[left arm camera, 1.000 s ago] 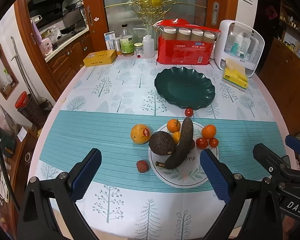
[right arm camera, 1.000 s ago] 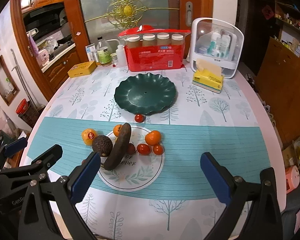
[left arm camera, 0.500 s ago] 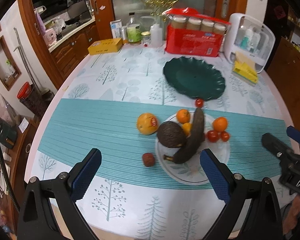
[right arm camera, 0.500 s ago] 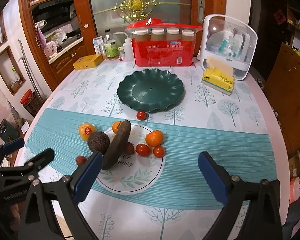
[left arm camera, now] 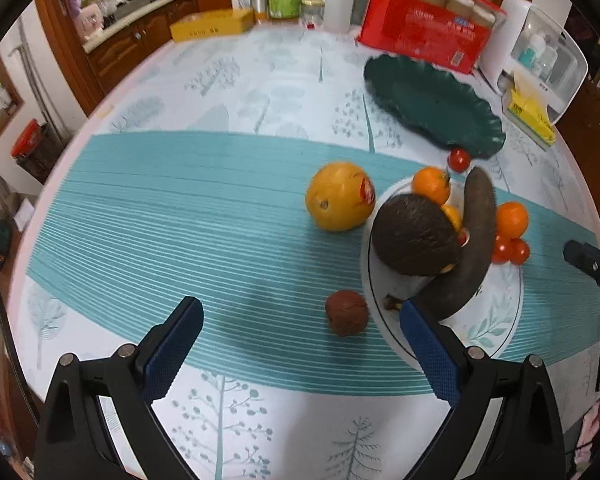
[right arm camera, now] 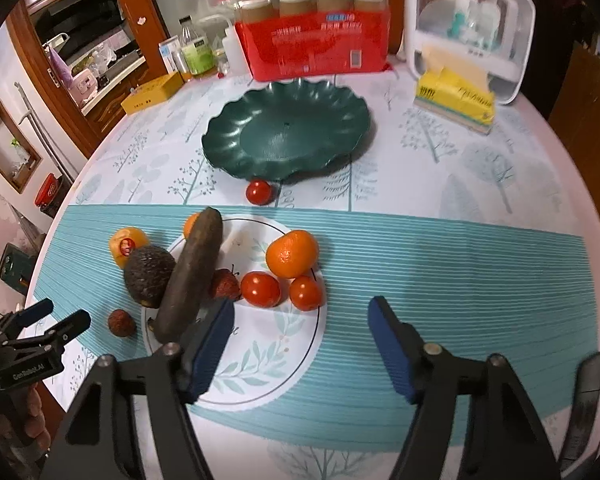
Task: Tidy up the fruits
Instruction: 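Lower the left tool to the lychee while the right tool reaches a cherry tomato, then grasp the lychee with the left tool while the right tool grasps a cherry tomato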
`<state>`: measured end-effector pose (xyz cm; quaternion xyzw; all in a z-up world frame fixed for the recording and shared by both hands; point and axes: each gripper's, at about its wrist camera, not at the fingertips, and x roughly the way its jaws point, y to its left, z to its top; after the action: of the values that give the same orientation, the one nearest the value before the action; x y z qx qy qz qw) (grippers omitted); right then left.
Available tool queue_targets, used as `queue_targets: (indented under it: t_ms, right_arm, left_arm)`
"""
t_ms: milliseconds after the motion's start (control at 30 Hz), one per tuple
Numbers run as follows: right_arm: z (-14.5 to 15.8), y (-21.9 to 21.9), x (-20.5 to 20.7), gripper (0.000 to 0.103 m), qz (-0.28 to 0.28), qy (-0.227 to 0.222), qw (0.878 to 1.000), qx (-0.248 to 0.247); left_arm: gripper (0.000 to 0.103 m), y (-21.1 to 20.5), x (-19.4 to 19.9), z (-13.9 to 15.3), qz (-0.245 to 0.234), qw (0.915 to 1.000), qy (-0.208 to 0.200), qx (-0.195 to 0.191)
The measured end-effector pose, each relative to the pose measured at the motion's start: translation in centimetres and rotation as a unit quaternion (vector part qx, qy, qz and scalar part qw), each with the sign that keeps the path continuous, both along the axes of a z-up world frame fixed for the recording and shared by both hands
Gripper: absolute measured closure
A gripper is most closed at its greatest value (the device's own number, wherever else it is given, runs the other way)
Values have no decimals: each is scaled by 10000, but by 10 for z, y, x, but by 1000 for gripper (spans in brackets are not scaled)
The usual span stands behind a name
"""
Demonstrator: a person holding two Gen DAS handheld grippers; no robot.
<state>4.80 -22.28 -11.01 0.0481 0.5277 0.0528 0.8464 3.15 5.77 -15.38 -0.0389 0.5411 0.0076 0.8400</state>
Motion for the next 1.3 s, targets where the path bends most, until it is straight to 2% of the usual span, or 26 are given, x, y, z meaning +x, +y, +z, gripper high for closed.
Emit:
queue_targets:
  t_ms: [100,200,467,567,700,833,1100,1300]
  right_arm:
    - [-15,0,9,44,116,40,9999,-39]
    - [-28,-1,15,54,265,145,9995,20]
    - [-56,9,27,68,575,327,9977,-115]
    - [-61,12,28,69,646,359,9972,-111]
    - [-66,11,30,74,656,395,9969,-162]
    - [-71,10,33,76,643,451,9969,-78]
    - [-70,9,31,78,636,419,9971,-26]
    - [-47,5,24,78,606,267,9978,19]
  left_arm:
    - [9,0,5,-16,-66,9998,125,-148]
    - [17,-1,8,-26,-145,9994,186,-247]
    - [33,-15,11,-35,-436,9983,234,-315]
    - [44,-17,12,-37,-486,9978,241,-373]
    - [64,-21,13,-40,-572,9970,281,-433]
    - [73,-24,12,-43,-608,9966,316,-450]
    - [75,-24,11,-42,-608,9970,182,-448]
    - [75,-27,10,-13,-677,9969,57,-394]
